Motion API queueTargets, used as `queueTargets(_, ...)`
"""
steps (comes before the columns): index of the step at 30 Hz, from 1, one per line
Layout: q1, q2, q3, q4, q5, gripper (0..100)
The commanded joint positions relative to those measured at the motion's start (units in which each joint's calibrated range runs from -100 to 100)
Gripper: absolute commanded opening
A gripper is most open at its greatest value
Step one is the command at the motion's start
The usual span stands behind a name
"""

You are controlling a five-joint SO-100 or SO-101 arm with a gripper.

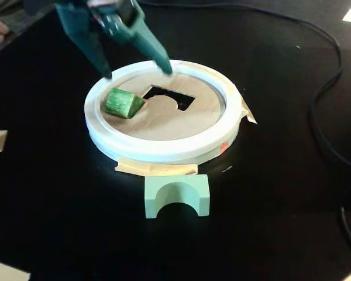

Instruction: Pick up the square block and drop it in corresponding square shaped hole

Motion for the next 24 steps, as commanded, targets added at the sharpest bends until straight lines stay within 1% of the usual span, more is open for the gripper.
queueTargets(1,2.08,2.99,-4.73,-1.23,0.68,93)
queueTargets(8,-0.54,9.44,-4.73,-6.55,0.2,93)
queueTargets(13,-2.79,10.61,-4.45,-9.46,0.15,93)
queueTargets(20,-3.41,12.31,-3.63,-8.96,0.1,93)
queueTargets(24,-1.91,11.59,-3.63,-7.95,0.68,93)
